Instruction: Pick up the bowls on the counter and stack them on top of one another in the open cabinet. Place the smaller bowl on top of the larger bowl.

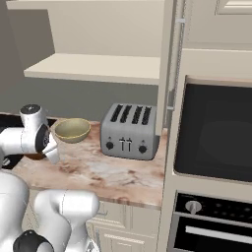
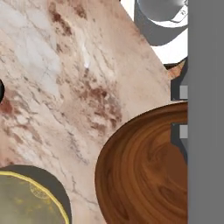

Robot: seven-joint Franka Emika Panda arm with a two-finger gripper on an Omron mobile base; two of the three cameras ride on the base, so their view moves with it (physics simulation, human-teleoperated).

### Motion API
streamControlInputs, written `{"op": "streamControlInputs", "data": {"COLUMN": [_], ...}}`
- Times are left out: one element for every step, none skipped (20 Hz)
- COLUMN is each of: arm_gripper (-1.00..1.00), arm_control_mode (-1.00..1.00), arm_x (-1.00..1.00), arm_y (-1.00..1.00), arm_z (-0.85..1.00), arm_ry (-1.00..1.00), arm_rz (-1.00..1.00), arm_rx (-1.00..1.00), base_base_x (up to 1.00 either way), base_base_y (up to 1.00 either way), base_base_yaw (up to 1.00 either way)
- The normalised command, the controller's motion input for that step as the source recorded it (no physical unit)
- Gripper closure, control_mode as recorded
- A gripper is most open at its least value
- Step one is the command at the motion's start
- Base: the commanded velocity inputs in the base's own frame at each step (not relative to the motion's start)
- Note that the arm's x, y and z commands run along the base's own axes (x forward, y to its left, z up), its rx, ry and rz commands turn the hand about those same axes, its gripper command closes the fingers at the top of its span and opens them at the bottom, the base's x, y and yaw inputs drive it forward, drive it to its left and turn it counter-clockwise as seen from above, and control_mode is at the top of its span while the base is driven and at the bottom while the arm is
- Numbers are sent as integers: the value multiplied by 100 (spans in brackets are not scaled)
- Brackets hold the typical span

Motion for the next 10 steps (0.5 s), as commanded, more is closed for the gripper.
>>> {"op": "streamControlInputs", "data": {"arm_gripper": [100, 100, 100, 100, 100, 100, 100, 100, 100, 100], "arm_control_mode": [-100, -100, -100, -100, -100, -100, -100, -100, -100, -100], "arm_x": [0, 0, 0, 6, 14, 21, 21, 27, 39, 44], "arm_y": [-44, -50, -42, -24, -11, -20, -26, -30, -35, -35], "arm_z": [100, 94, 84, 84, 78, 81, 76, 64, 47, 26], "arm_ry": [-9, -13, -11, -9, -7, -6, -6, -3, 0, 0], "arm_rz": [-27, -28, -28, -29, -30, -31, -29, -28, -27, -27], "arm_rx": [-6, -11, -13, -16, -16, -13, -11, -10, -8, -7], "base_base_x": [0, 0, 0, 0, 0, 0, 0, 0, 0, 0], "base_base_y": [0, 0, 0, 0, 0, 0, 0, 0, 0, 0], "base_base_yaw": [0, 0, 0, 0, 0, 0, 0, 0, 0, 0]}}
